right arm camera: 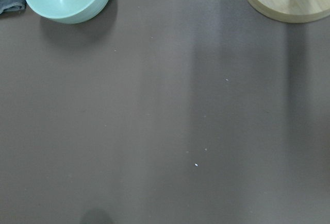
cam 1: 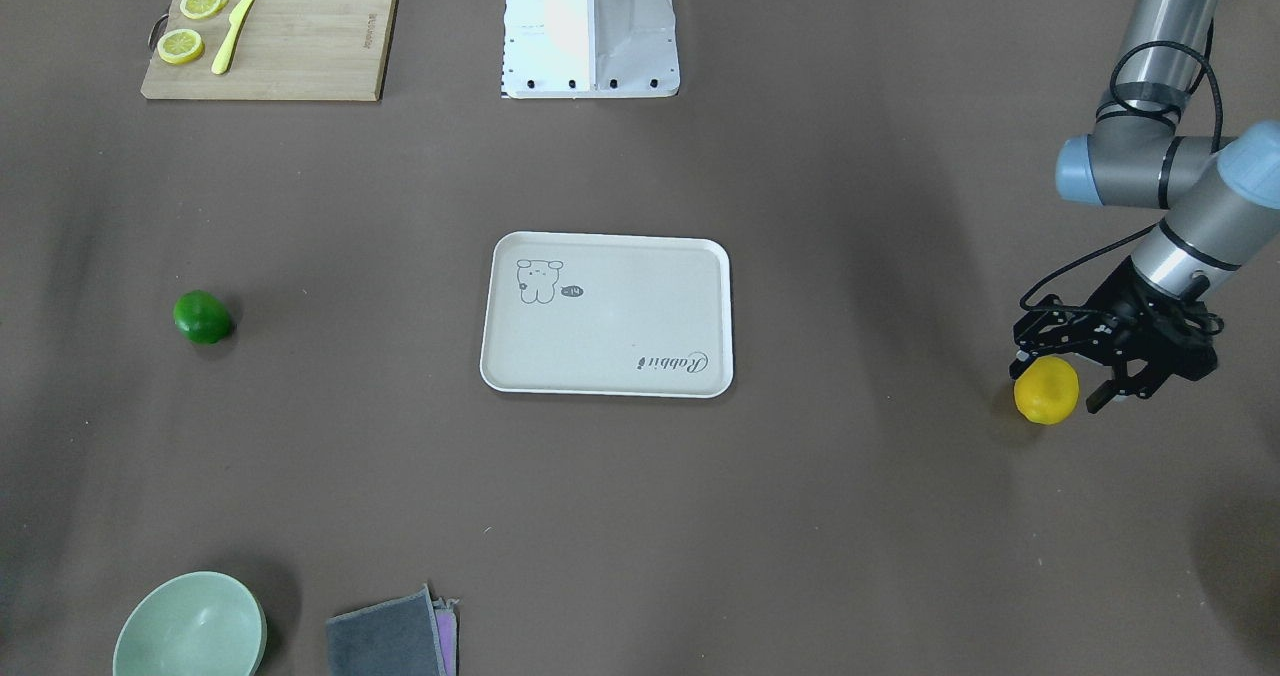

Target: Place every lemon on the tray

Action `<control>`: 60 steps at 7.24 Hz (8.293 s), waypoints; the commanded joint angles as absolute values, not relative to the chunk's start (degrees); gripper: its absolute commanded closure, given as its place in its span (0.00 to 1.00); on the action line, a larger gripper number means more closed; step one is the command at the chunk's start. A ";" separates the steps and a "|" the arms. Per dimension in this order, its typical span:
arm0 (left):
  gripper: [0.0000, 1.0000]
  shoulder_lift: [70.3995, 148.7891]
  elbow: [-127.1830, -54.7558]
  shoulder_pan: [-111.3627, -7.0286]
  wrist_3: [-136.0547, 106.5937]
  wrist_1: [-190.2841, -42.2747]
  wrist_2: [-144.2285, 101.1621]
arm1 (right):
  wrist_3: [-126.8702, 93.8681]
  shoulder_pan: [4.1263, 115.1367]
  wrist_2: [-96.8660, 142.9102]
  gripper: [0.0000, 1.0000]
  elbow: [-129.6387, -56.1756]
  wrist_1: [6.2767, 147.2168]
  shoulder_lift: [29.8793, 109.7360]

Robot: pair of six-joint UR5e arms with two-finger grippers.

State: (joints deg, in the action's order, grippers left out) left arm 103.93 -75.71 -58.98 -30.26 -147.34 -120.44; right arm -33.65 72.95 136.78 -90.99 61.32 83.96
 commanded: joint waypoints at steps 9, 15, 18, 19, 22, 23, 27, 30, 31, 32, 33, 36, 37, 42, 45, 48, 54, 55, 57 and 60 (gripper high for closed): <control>0.02 103.45 -72.86 -58.18 -25.31 -147.48 -119.45 | -47.28 63.73 131.49 0.00 -91.58 54.14 82.62; 0.02 103.36 -71.37 -58.01 -25.40 -147.13 -117.16 | -47.29 62.75 130.78 0.00 -91.58 54.23 81.91; 0.17 103.36 -70.84 -57.74 -25.84 -147.13 -117.42 | -47.29 62.75 130.78 0.00 -91.58 54.14 81.83; 0.90 101.97 -71.45 -57.66 -26.01 -147.30 -117.77 | -47.29 62.75 130.78 0.00 -91.58 54.14 81.83; 1.00 103.00 -76.53 -63.41 -26.10 -139.19 -127.57 | -47.29 60.75 130.00 0.00 -91.58 54.14 81.22; 1.00 104.23 -80.56 -66.33 -25.84 -131.91 -131.27 | -47.29 58.30 126.77 0.00 -91.67 54.14 81.21; 1.00 108.62 -82.44 -68.29 -25.40 -124.29 -132.10 | -39.67 53.18 123.14 0.00 -90.88 48.00 84.10; 1.00 111.00 -82.88 -67.86 -31.33 -124.19 -133.23 | -37.88 50.89 123.13 0.00 -91.05 47.81 85.34; 1.00 113.88 -83.05 -67.42 -38.16 -124.62 -133.94 | -37.88 50.54 123.05 0.00 -90.97 47.20 85.60; 1.00 114.78 -84.45 -64.19 -42.41 -125.32 -133.95 | -37.88 50.54 123.13 0.00 -91.05 46.94 85.95; 1.00 115.13 -86.20 -60.33 -47.41 -125.42 -133.42 | -37.97 50.36 123.13 0.00 -90.97 46.93 85.96; 1.00 119.96 -86.49 -50.04 -59.05 -127.71 -122.56 | -37.97 49.31 119.89 0.07 -90.88 47.11 85.96; 1.00 119.97 -86.48 -49.66 -59.24 -127.79 -122.17 | -37.97 49.22 119.62 0.40 -90.79 47.11 86.04; 1.00 122.34 -86.49 -43.26 -67.59 -127.53 -113.85 | -39.28 49.04 120.06 1.00 -94.21 47.98 81.68; 1.00 122.52 -86.40 -35.52 -69.94 -127.53 -103.81 | -52.95 45.63 118.58 1.00 -93.61 48.86 72.02; 0.49 124.72 -85.17 -30.24 -72.42 -127.00 -95.98 | -61.68 40.09 111.63 1.00 -93.60 56.06 62.34; 0.02 122.09 -86.84 -42.59 -59.37 -126.56 -108.68 | -66.18 31.66 100.83 1.00 -86.94 59.59 52.57; 0.02 121.82 -86.75 -45.50 -55.59 -126.56 -110.98 | -66.01 30.07 99.42 1.00 -85.79 59.59 52.38; 0.02 120.15 -87.18 -50.07 -54.14 -126.56 -115.29 | -65.66 29.00 98.09 1.00 -82.02 58.98 52.56; 0.02 118.92 -86.14 -53.78 -50.19 -126.12 -116.63 | -66.18 33.19 103.32 0.00 -82.61 59.50 52.73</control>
